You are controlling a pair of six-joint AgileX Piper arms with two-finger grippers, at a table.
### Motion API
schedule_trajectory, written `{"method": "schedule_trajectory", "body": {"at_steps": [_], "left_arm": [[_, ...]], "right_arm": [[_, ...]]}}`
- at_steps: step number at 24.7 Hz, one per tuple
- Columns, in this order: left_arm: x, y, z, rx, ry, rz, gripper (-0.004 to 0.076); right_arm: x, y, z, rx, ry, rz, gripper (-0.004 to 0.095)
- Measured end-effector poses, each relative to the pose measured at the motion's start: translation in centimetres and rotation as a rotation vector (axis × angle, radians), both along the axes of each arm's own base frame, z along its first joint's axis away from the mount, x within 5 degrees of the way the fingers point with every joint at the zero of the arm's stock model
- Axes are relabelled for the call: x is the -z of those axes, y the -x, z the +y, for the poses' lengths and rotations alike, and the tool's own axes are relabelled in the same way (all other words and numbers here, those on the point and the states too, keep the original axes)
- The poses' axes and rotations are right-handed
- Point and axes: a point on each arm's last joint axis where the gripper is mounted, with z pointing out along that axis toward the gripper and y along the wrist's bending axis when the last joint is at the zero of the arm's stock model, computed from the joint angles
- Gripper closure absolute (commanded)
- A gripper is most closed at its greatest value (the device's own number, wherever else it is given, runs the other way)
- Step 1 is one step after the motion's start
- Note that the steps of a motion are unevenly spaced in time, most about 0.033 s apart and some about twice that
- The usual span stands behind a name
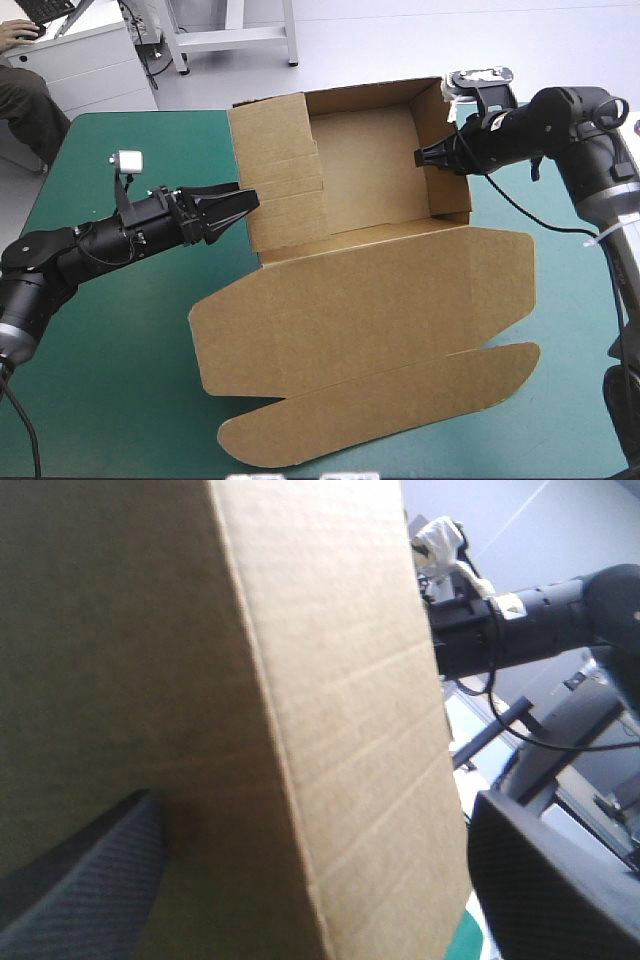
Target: Fold the box
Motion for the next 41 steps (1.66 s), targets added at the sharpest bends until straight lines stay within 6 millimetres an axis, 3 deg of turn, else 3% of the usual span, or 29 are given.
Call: {"method": "schedule_trajectory", "body": {"at_steps": [4,12,23,30,32,34,35,36,41], "left_arm": [[-0.5,-0.5,0.4,-0.059,-0.122,0.026,0.0143],[-2.9,-0.6,-0.4,-0.173,-0.372,0.173,0.0143],[-2.2,-0.3,-3.1,-0.4,-0.474,0.297,0.0143],[-1.0,-1.3,-4.0,-0.437,-0.515,0.327,0.0145],[-0.6,-1.7,-4.1,-0.436,-0.521,0.343,0.0207],[-0.6,-1.7,-4.0,-0.441,-0.533,0.334,0.0431],[-0.6,-1.8,-4.0,-0.444,-0.539,0.33,0.0644],[-0.6,-1.8,-3.9,-0.449,-0.554,0.322,0.0725],[0.0,-2.3,-3.5,-0.475,-0.623,0.309,0.0734]], "right_arm": [[0.0,0.5,2.3,0.004,0.059,-0.032,0.0924],[-0.2,1.0,4.5,0.003,0.043,-0.074,0.092],[-0.3,1.8,6.3,0.017,0.066,-0.09,0.092],[-0.3,1.9,6.3,0.025,0.066,-0.089,0.092],[-0.3,1.8,6.3,0.027,0.066,-0.09,0.092],[-0.3,1.8,6.3,0.028,0.071,-0.09,0.0921],[-0.3,1.8,6.3,0.029,0.073,-0.091,0.0921],[-0.2,1.8,6.2,0.032,0.085,-0.093,0.0921],[-0.2,2.2,6.1,0.047,0.08,-0.061,0.0921]]}}
